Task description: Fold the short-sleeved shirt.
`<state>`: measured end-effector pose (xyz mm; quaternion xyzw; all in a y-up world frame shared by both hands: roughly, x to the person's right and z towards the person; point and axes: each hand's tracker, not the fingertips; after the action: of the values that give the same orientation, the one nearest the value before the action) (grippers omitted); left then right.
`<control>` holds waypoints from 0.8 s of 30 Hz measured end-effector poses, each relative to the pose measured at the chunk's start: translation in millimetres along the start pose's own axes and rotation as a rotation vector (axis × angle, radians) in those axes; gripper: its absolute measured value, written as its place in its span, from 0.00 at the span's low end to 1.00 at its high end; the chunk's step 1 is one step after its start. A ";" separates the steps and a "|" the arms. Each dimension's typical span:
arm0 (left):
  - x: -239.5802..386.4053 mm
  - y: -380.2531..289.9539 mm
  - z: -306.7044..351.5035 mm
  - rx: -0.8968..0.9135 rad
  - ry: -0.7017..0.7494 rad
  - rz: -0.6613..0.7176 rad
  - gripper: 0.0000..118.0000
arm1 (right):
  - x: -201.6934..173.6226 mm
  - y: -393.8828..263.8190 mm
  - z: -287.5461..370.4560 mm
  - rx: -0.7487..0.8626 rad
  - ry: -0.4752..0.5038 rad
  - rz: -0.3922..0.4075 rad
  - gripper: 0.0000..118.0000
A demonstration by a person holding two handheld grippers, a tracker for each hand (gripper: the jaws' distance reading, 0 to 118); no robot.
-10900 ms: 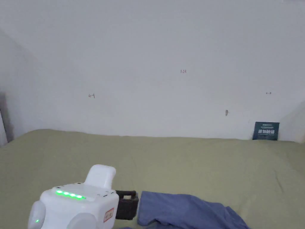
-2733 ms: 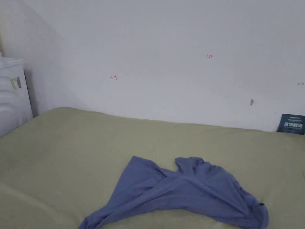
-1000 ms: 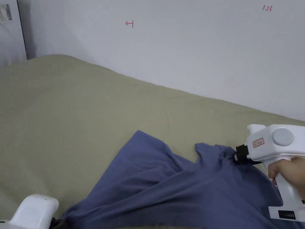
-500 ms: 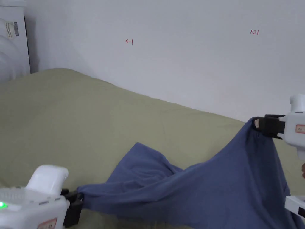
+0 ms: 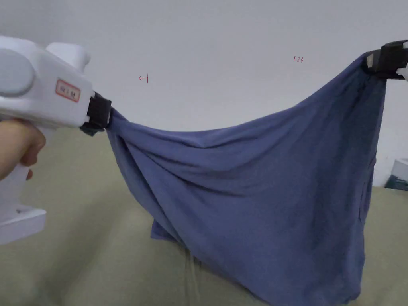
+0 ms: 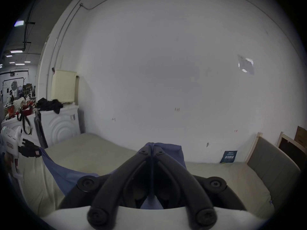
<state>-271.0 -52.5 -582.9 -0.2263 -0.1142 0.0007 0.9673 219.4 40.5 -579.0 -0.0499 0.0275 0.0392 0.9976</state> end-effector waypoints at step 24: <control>13.5 178.3 -55.0 0.263 0.206 -0.106 0.07 | 22.7 127.3 -42.4 0.250 -0.264 0.132 0.03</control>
<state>-236.7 84.2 -706.0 -0.0903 -0.0252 -0.0588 0.9939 229.6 164.1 -634.9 0.0820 -0.0956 0.1072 0.9862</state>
